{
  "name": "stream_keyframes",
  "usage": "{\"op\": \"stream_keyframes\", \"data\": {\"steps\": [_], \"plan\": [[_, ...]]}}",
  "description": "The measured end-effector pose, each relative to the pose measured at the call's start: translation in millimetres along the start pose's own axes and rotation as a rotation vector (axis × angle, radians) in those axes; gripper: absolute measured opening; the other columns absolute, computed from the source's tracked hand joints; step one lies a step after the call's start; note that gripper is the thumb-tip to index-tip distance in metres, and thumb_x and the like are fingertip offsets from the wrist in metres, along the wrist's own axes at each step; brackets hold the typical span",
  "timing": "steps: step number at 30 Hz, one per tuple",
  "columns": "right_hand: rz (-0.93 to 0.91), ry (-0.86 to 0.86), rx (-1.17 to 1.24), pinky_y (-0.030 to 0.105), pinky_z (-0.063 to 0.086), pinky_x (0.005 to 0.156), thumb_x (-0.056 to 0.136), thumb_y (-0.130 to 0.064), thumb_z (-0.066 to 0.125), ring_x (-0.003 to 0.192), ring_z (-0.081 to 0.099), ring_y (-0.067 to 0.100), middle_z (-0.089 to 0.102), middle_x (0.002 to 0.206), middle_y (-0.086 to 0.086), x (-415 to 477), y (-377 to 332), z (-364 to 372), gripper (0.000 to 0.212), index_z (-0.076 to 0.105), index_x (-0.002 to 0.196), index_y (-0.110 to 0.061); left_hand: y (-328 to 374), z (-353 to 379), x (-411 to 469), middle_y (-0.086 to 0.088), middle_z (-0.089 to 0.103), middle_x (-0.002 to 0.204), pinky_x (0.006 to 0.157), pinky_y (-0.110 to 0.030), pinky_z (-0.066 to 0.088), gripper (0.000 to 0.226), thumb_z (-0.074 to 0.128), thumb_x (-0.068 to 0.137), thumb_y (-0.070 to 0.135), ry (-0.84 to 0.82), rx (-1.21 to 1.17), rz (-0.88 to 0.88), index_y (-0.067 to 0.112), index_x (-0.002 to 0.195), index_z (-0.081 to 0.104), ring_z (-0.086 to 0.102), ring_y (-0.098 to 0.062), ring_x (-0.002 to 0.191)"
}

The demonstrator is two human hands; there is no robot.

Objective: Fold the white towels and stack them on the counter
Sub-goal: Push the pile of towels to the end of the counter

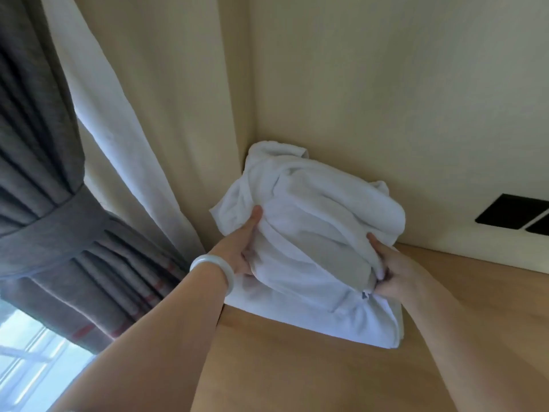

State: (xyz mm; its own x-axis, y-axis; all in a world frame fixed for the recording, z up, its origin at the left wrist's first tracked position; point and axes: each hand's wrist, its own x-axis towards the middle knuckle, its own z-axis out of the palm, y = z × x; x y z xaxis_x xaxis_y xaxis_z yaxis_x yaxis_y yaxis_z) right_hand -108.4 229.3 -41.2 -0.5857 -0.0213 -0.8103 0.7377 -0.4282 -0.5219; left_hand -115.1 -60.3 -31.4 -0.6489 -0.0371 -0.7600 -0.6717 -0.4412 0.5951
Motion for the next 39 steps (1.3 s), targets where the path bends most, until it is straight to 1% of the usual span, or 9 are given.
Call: {"op": "stream_keyframes", "data": {"steps": [5,7,11,13,17,20,23,29,39], "plan": [[-0.033,0.005,-0.03,0.049,0.056,0.083,0.063,-0.043,0.087,0.1,0.068,0.033,0.073,0.105,0.012,-0.1,-1.0,-2.5,0.06,0.069,0.112,-0.015,-15.3,4.5,7.4,-0.005,0.058,0.133,0.109,-0.049,0.041,0.094,0.086,0.05,0.067,-0.062,-0.13,0.081,0.017,0.123,0.054,0.057,-0.029,0.111],[-0.108,0.057,-0.178,0.044,0.057,0.077,0.068,-0.047,0.082,0.096,0.069,0.029,0.074,0.103,0.011,-3.9,-5.0,1.6,0.058,0.068,0.114,-0.014,-15.2,2.8,7.3,-0.005,0.056,0.135,0.108,-0.051,0.041,0.101,0.083,0.051,0.071,-0.071,-0.057,0.053,0.018,0.131,0.051,0.056,-0.029,0.109],[-0.352,0.224,-0.435,0.036,0.048,0.091,0.077,-0.053,0.074,0.103,0.06,0.023,0.063,0.123,0.004,-20.1,-30.4,19.2,0.071,0.055,0.131,-0.01,-8.0,-1.8,12.1,-0.005,0.057,0.133,0.1,-0.059,0.045,0.115,0.085,0.045,0.071,-0.093,-0.029,0.03,0.016,0.137,0.046,0.053,-0.034,0.122],[-0.406,0.216,-0.415,0.033,0.049,0.08,0.082,-0.047,0.071,0.096,0.061,0.02,0.062,0.12,0.002,-28.6,-38.0,19.5,0.061,0.054,0.129,-0.013,-9.5,-2.2,18.4,-0.003,0.06,0.132,0.105,-0.054,0.043,0.117,0.088,0.041,0.069,-0.06,-0.065,0.088,0.018,0.139,0.049,0.056,-0.031,0.12],[-0.098,0.034,-0.091,0.041,0.056,0.067,0.059,-0.047,0.087,0.093,0.068,0.027,0.072,0.105,0.007,-15.2,-0.4,-3.6,0.072,0.063,0.121,-0.019,-16.4,-2.0,24.6,0.0,0.065,0.127,0.107,-0.047,0.043,0.105,0.089,0.043,0.067,-0.059,-0.133,0.17,0.021,0.132,0.057,0.06,-0.026,0.116],[0.014,0.104,-0.181,0.05,0.057,0.075,0.043,-0.069,0.082,0.098,0.066,0.032,0.07,0.11,0.01,-0.1,26.5,-7.2,0.096,0.059,0.123,-0.02,-13.4,-1.3,28.8,0.0,0.063,0.128,0.108,-0.048,0.042,0.111,0.089,0.04,0.068,-0.061,-0.02,0.123,0.021,0.134,0.054,0.058,-0.027,0.118],[0.01,0.108,-0.232,0.057,0.055,0.078,0.048,-0.079,0.074,0.099,0.065,0.034,0.07,0.108,0.011,-2.2,21.7,-1.6,0.092,0.061,0.117,-0.019,-2.6,0.4,28.6,-0.003,0.064,0.128,0.105,-0.054,0.043,0.108,0.088,0.04,0.07,-0.129,0.107,0.048,0.023,0.131,0.054,0.058,-0.032,0.119],[-0.227,-0.239,0.013,0.049,0.051,0.094,0.079,-0.051,0.072,0.109,0.066,0.027,0.071,0.115,0.007,-3.7,9.3,11.0,0.05,0.067,0.119,-0.022,-6.7,17.3,26.4,-0.002,0.066,0.125,0.104,-0.05,0.046,0.11,0.094,0.048,0.055,-0.093,-0.029,0.192,0.027,0.143,0.045,0.061,-0.029,0.115],[-0.323,-0.312,0.114,0.052,0.049,0.096,0.081,-0.029,0.07,0.11,0.064,0.033,0.067,0.119,0.016,-20.9,18.6,-2.6,0.043,0.065,0.12,-0.013,-25.5,30.1,5.5,-0.003,0.067,0.123,0.096,-0.049,0.051,0.092,0.092,0.057,0.034,-0.147,-0.139,0.336,0.026,0.138,0.049,0.063,-0.03,0.111]]}}
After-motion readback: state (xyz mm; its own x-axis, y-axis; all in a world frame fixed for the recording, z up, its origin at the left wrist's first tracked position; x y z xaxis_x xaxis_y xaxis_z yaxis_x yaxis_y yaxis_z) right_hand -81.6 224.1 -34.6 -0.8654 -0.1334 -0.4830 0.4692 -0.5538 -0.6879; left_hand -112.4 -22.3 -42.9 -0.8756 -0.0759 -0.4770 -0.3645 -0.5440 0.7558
